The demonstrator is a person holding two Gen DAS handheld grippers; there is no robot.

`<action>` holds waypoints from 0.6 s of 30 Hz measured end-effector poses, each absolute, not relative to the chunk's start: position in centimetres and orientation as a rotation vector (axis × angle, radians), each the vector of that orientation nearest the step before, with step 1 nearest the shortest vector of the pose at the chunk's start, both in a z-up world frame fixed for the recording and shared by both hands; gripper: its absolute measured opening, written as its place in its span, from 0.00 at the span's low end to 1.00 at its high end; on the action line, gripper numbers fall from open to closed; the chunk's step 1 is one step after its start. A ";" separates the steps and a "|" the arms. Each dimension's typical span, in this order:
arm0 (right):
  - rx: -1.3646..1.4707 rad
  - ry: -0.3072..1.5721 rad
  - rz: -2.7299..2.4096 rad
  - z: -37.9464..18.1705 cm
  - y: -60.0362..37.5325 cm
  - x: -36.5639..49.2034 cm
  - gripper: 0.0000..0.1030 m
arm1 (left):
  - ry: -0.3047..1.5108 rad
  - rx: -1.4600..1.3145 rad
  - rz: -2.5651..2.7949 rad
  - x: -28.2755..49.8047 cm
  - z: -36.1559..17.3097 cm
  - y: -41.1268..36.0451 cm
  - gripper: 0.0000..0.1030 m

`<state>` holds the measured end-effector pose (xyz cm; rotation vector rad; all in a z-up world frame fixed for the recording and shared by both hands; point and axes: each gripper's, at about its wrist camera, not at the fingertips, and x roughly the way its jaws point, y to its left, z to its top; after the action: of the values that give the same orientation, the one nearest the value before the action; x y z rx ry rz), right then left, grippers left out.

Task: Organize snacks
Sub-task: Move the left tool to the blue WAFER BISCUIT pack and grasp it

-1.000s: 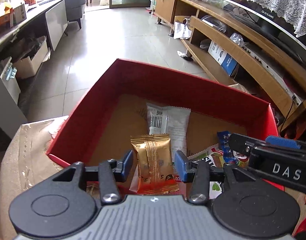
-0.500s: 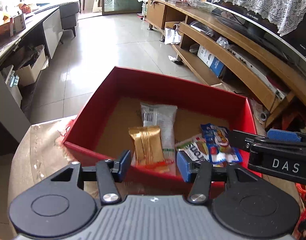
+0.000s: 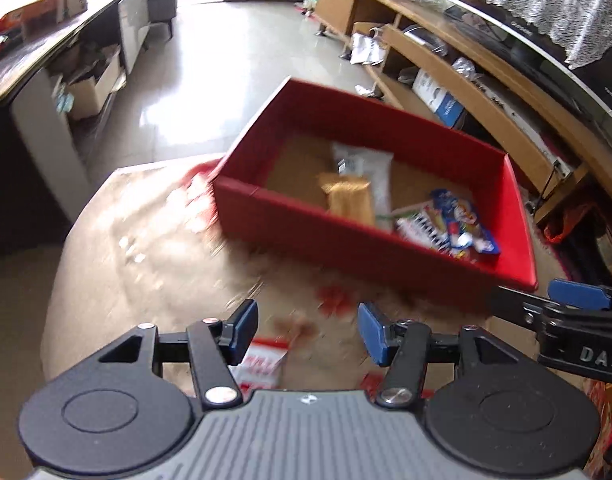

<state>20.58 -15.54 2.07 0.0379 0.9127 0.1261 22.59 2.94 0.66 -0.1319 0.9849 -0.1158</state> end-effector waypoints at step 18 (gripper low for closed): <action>-0.010 1.011 0.317 0.4 -9.3 14.5 0.84 | 1.106 -0.224 -0.013 15.4 -3.1 10.4 0.50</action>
<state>14.51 -9.29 0.37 -0.0095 1.0106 0.3170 15.43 10.40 -3.13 -0.2236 1.1055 -0.0134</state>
